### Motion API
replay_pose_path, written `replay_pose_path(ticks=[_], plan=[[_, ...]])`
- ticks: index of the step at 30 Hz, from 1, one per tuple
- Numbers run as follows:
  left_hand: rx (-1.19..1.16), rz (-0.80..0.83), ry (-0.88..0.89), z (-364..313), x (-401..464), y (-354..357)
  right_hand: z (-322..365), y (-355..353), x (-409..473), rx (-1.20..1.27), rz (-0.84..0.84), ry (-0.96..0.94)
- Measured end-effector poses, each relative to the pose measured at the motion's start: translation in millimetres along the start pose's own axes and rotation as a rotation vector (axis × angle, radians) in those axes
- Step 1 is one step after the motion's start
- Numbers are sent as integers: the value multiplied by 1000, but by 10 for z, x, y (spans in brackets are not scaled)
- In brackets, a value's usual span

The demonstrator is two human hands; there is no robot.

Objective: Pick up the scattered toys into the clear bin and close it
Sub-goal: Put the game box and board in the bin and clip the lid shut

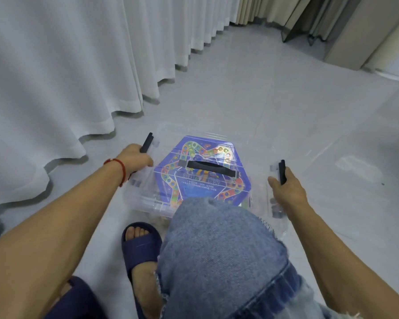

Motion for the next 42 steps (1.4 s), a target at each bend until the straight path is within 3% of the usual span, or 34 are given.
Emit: replay_pose_path(ticks=[3, 7, 17, 25, 32, 42], plan=[[-341, -31, -96, 72, 70, -3, 11, -26, -28, 166, 125, 96], [-494, -61, -87, -64, -133, -129, 228, -197, -196, 226, 171, 22], [-723, -300, 45, -624, -1484, -1516, 1907, -569, -1293, 211, 331, -337], [-726, -691, -6, -80, -3364, -2768, 2914, 77, -3026, 118, 589, -631], [-738, -1030, -62, 630, -5370, -3547, 2892, 1037, -4887, -38, 878, -821], [-769, -1557, -128, 1884, -8136, -3764, 1714, 2214, -7444, -332, 1289, -860]])
Point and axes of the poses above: each hand's wrist, its own x-axis towards the middle knuckle, its own y-axis out of the palm, z = x × y, the point moved 7 cm from there along x, towards the middle knuckle, and after that the axes turned 14 degrees about y, right-handed, at the moved point
